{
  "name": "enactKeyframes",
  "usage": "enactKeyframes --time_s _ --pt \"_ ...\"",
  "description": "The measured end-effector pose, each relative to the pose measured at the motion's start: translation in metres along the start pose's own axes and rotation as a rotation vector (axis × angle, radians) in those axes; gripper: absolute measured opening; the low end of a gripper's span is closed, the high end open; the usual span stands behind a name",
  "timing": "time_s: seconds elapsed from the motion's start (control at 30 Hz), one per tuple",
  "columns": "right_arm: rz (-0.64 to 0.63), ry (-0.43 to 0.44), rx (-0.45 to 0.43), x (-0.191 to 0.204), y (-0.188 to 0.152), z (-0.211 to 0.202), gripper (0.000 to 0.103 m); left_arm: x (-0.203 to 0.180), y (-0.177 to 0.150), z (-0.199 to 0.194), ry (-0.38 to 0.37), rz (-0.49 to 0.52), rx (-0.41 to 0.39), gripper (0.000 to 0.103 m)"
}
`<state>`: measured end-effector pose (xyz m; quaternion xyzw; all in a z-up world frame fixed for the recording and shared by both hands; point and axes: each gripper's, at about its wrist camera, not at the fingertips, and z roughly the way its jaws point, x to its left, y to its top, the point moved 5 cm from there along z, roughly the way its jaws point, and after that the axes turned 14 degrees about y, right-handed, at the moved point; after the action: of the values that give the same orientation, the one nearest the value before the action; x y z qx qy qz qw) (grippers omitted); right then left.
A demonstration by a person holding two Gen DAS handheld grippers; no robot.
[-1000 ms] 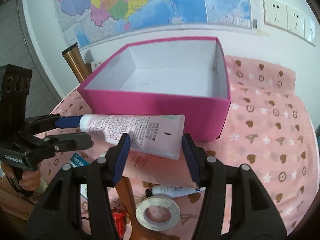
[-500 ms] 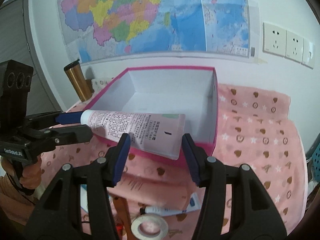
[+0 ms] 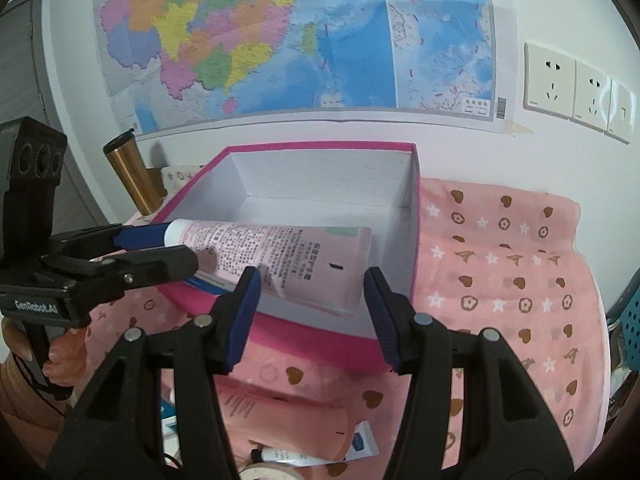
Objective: Organize rigid objects
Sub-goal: 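Carry the lotion tube into the magenta box and open the right gripper, then grasp the red corkscrew by its body with the right gripper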
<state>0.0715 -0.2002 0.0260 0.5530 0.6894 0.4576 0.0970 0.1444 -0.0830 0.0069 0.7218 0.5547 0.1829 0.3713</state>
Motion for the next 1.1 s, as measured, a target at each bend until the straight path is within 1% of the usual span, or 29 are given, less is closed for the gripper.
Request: enactKeyframes --time_s 0.23,0.4,0.57,0.63,0.7,0.8,0.83,0.9,0.93,1.0,1.1 --pt "0.012 -0.045 0.044 -0.015 -0.003 0.015 0.058 0.0 -0.003 0.029 -0.006 -0.015 0.065 0.073" --pt "0.016 -0.068 0.061 -0.021 -0.009 0.022 0.058 0.0 -0.008 0.046 -0.008 -0.018 0.115 0.073" --pt "0.021 -0.08 0.049 -0.024 -0.01 0.021 0.058 0.002 -0.009 0.048 0.012 -0.019 0.118 0.073" --pt "0.019 -0.089 0.037 -0.023 -0.01 0.016 0.058 0.005 -0.009 0.044 0.029 -0.019 0.109 0.073" --pt "0.017 -0.088 0.025 -0.02 -0.012 0.009 0.058 0.006 -0.011 0.034 0.044 -0.006 0.083 0.073" --pt "0.017 -0.058 -0.002 -0.015 -0.018 -0.008 0.058 0.005 -0.017 0.014 0.056 0.029 0.032 0.073" --pt "0.018 -0.042 -0.012 -0.013 -0.021 -0.013 0.058 0.005 -0.019 0.007 0.05 0.038 0.02 0.074" --pt "0.022 -0.002 -0.023 -0.007 -0.03 -0.025 0.058 0.001 -0.027 -0.009 0.005 0.064 -0.002 0.075" --pt "0.024 0.016 -0.021 -0.005 -0.036 -0.029 0.058 0.0 -0.03 -0.012 -0.004 0.067 -0.003 0.075" --pt "0.026 0.036 -0.004 0.001 -0.049 -0.035 0.058 -0.001 -0.04 -0.022 -0.041 0.081 0.005 0.075" --pt "0.03 0.038 0.037 0.009 -0.075 -0.039 0.058 -0.007 -0.058 -0.029 -0.067 0.109 0.025 0.075"
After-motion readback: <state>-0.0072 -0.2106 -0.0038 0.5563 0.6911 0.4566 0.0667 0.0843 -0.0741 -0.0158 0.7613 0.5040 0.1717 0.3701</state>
